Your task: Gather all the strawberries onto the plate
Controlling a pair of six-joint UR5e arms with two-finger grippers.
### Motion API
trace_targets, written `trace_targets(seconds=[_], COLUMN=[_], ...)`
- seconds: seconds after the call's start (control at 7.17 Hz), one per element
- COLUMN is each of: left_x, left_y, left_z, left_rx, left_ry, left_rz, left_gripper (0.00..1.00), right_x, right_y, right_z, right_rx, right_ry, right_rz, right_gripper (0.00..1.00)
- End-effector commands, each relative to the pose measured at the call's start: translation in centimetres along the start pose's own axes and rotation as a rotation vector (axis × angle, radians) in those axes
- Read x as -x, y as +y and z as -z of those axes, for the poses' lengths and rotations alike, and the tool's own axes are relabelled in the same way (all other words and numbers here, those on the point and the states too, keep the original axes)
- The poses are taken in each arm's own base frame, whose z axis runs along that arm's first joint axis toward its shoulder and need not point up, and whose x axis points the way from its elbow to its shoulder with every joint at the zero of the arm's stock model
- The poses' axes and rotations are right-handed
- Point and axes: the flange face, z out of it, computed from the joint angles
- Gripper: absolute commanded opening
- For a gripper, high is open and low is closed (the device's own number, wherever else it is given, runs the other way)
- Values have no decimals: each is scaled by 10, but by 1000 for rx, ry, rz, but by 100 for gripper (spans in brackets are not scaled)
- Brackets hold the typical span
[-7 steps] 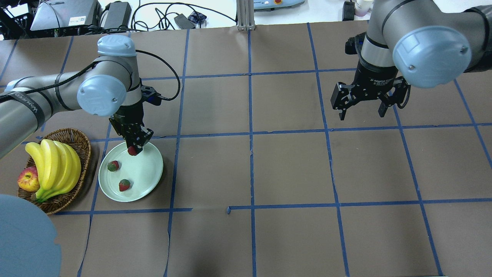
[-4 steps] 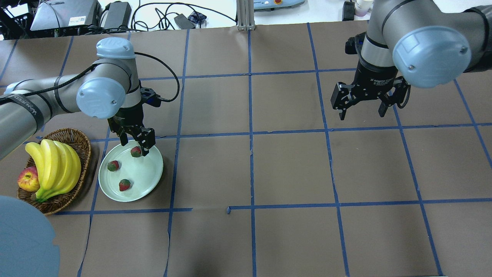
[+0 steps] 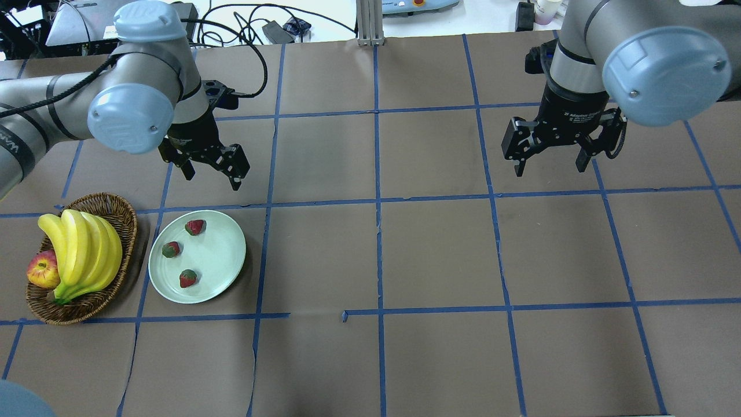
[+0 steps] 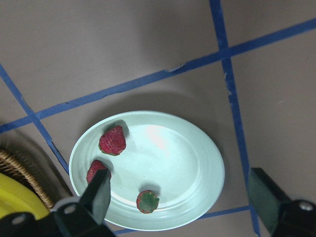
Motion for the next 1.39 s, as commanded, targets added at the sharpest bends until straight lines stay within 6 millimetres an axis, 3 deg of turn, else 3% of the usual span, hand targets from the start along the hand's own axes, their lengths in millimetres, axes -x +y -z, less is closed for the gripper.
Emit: trace_targets(seconds=[0.0, 0.14, 0.42, 0.84, 1.25], left_x=[-42, -53, -69, -73, -74], left_y=[18, 33, 69, 106, 117], left_z=[79, 104, 145, 160, 156], left_rx=[-147, -149, -111, -32, -6], left_ry=[-2, -7, -6, -3, 2], left_rz=[135, 113, 92, 76, 80], left_gripper=[100, 100, 100, 100, 100], right_x=[1, 5, 16, 18, 17], right_y=[24, 27, 27, 16, 11], right_z=[43, 51, 47, 40, 48], right_rx=[17, 15, 15, -16, -84], right_ry=[0, -1, 3, -11, -16], right_rz=[-34, -26, -3, 6, 14], right_gripper=[100, 100, 100, 100, 100])
